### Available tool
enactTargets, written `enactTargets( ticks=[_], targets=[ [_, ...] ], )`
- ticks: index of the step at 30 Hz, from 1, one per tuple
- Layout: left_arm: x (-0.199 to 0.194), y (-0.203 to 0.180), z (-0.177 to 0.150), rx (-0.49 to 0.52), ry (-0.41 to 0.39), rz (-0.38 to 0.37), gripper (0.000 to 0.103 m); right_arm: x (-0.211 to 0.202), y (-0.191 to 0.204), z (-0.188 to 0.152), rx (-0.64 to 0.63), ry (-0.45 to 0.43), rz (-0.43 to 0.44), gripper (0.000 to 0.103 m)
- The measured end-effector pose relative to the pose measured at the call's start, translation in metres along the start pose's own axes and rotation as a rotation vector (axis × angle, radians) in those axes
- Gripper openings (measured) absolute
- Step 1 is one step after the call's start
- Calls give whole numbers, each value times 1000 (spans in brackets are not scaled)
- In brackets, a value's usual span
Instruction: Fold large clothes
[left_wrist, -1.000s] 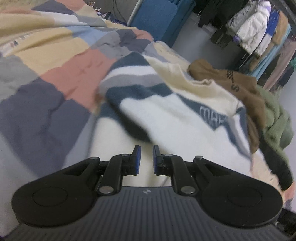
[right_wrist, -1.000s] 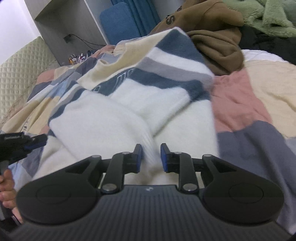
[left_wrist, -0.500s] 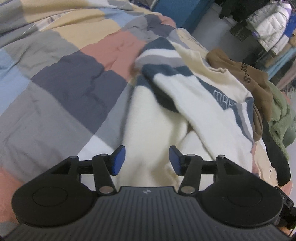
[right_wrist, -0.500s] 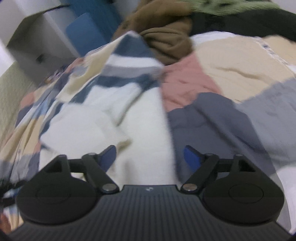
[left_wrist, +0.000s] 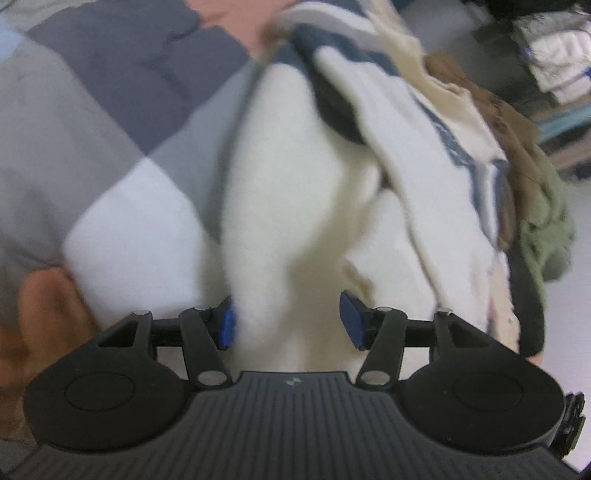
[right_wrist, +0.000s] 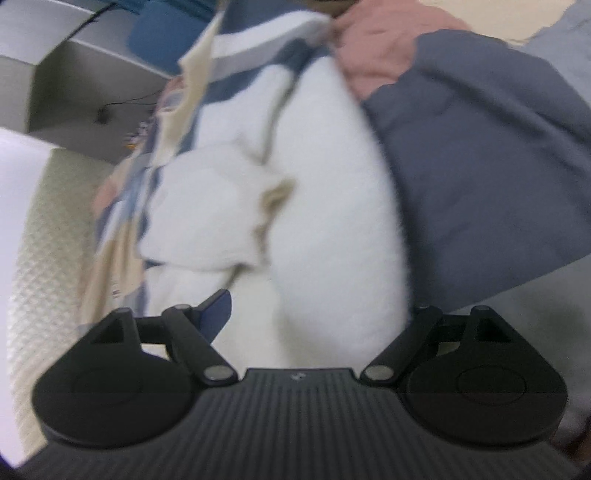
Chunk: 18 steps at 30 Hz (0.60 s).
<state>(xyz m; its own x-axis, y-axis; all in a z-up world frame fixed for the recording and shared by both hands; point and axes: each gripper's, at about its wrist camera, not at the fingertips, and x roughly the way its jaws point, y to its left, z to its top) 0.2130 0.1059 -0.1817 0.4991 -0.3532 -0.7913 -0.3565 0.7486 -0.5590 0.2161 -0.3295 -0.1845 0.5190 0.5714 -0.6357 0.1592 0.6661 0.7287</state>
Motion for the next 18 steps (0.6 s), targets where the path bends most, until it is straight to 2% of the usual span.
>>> enactTargets(
  ticks=[3, 7, 9, 10, 11, 12, 13, 14, 16, 18],
  targets=[
    [1, -1, -4, 4, 15, -8, 61, 1, 2, -5, 5, 23, 44, 84],
    [8, -9, -8, 54, 55, 51, 61, 11, 7, -10, -19, 34, -73, 76],
    [7, -13, -12, 73, 47, 77, 60, 16, 11, -15, -39, 46, -159, 58],
    [7, -14, -14, 76, 39, 91, 56, 17, 14, -17, -58, 45, -189, 54],
    [6, -16, -17, 90, 36, 102, 54, 17, 18, -20, -77, 41, -211, 45],
    [5, -20, -18, 116, 31, 107, 40, 16, 21, -21, -86, 38, -216, 35],
    [2, -23, -19, 125, 20, 102, 18, 15, 22, -21, -84, 33, -207, 30],
    [-2, -22, -19, 119, 13, 93, 11, 12, 23, -19, -72, 25, -195, 25],
    [-16, -19, -17, 105, -17, 68, 8, -2, 17, -11, -31, 1, -146, 21],
    [-32, -17, -14, 89, -44, 9, 7, -15, 19, -5, -5, -23, -77, 19]
  ],
)
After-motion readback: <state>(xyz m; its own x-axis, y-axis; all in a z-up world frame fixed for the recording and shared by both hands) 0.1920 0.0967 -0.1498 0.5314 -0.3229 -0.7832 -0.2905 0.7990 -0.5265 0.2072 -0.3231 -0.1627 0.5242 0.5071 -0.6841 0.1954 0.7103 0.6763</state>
